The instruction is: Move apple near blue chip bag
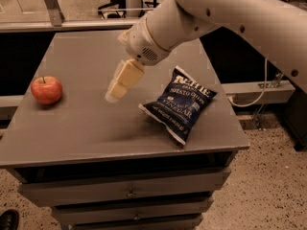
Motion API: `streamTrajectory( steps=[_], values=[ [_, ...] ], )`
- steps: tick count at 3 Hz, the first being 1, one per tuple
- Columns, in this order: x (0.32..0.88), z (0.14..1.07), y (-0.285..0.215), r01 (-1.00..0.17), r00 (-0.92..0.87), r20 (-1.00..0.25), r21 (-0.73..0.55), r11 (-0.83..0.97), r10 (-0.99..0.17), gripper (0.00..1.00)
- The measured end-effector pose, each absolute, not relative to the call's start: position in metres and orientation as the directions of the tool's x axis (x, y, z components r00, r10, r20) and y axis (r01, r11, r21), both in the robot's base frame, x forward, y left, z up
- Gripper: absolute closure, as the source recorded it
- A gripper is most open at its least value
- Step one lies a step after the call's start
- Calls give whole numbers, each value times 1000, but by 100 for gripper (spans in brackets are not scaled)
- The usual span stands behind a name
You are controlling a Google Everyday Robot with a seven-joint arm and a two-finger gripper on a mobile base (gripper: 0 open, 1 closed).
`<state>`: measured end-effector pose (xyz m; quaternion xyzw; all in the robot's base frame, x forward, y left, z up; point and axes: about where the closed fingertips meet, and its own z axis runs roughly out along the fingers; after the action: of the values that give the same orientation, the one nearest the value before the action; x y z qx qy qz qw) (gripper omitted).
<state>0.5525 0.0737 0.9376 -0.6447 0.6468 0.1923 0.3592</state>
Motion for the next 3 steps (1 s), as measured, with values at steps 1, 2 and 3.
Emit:
streamTrajectory(
  steps=[1, 2, 3],
  values=[
    [583, 903, 142, -986, 66, -802, -144, 86, -594, 0],
    [599, 885, 178, -991, 45, -838, -106, 82, -543, 0],
    [606, 874, 216, -995, 33, -867, -73, 61, -497, 0]
  ],
)
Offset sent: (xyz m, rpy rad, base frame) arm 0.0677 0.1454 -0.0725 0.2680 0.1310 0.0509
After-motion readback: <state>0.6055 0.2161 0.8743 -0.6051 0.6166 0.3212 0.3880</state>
